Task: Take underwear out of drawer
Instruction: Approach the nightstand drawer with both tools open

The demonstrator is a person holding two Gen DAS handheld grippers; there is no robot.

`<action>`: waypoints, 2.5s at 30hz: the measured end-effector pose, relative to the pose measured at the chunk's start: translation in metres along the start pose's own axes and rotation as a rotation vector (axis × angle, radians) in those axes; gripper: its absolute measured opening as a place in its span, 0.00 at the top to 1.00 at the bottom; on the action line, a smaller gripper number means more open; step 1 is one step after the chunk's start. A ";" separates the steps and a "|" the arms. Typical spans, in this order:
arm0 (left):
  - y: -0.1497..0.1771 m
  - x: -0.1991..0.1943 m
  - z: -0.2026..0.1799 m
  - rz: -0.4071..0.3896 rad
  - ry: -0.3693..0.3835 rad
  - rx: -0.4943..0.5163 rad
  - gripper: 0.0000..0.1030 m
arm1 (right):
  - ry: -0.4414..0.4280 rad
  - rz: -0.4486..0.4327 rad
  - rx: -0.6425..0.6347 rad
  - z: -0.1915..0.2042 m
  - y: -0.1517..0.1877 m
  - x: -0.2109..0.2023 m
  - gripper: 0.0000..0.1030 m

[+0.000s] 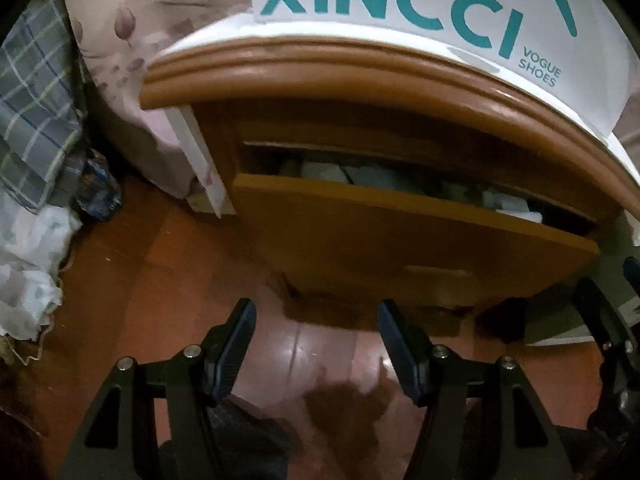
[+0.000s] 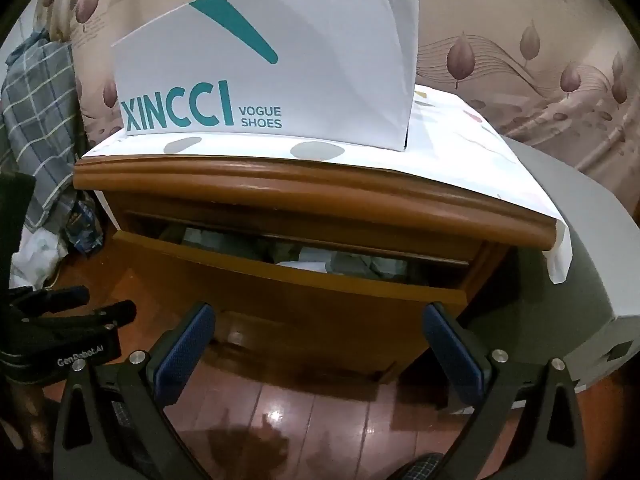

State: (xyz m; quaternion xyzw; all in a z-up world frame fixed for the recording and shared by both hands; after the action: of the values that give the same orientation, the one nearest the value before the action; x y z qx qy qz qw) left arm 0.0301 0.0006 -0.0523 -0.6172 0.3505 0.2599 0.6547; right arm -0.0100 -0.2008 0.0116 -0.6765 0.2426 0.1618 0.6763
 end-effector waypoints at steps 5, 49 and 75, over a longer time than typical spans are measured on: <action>0.004 0.002 -0.004 -0.018 0.016 0.005 0.37 | 0.000 0.005 -0.008 0.002 0.001 0.001 0.01; -0.001 -0.004 0.006 -0.015 -0.059 -0.003 0.37 | 0.052 0.055 0.033 -0.012 0.006 0.012 0.01; -0.002 -0.005 0.009 -0.006 -0.059 -0.007 0.37 | 0.049 0.060 0.032 -0.013 0.006 0.011 0.01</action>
State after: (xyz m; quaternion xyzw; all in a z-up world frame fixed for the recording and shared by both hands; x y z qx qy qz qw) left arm 0.0299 0.0103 -0.0467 -0.6127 0.3282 0.2770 0.6634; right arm -0.0059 -0.2146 0.0007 -0.6617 0.2819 0.1614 0.6757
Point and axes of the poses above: each gripper's, at about its wrist camera, not at the fingertips, and x roughly the way its jaws point, z to its left, y to its underside, the point moved 4 cm from there along x, roughly the way its jaws point, and after that the axes turned 9 degrees about -z, right-handed, at the moved point
